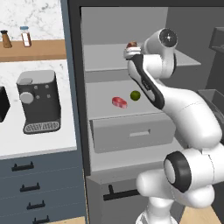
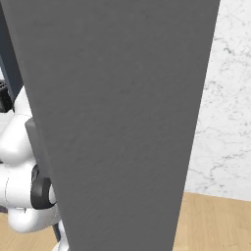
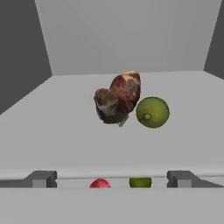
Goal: Place one lime and one steak in each tupperware on the nearby counter, to pack two identical lunches.
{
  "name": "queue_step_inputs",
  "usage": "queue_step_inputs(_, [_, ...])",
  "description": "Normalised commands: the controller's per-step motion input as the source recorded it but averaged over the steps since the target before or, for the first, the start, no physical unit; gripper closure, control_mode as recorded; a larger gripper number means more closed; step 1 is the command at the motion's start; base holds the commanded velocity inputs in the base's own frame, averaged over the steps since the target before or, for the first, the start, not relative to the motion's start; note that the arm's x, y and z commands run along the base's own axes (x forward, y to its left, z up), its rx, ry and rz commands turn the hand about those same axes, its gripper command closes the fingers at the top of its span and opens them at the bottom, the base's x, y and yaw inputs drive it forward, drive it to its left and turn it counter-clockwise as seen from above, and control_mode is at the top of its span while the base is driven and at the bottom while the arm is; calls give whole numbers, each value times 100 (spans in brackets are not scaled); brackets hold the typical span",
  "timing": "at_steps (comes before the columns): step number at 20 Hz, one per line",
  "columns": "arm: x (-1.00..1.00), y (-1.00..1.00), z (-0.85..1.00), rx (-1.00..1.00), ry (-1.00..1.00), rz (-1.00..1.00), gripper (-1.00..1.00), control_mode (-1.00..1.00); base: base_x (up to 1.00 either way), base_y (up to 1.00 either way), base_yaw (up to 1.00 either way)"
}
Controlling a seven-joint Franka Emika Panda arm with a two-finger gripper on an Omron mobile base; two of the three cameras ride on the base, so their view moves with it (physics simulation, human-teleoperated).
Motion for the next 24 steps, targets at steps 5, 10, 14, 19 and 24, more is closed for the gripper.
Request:
queue_step_inputs(5, [41, 2, -9, 0, 0, 0, -100, -100, 0, 0, 0])
queue_step_inputs(10, [36, 3, -4, 0, 0, 0, -100, -100, 0, 0, 0])
queue_step_inputs(14, [31, 0, -2, 0, 3, 0, -100, -100, 0, 0, 0])
queue_step_inputs(19, [28, 0, 0, 0, 7, 0, -100, -100, 0, 0, 0])
queue_step_inputs(24, [31, 0, 0, 0, 6, 0, -100, -100, 0, 0, 0])
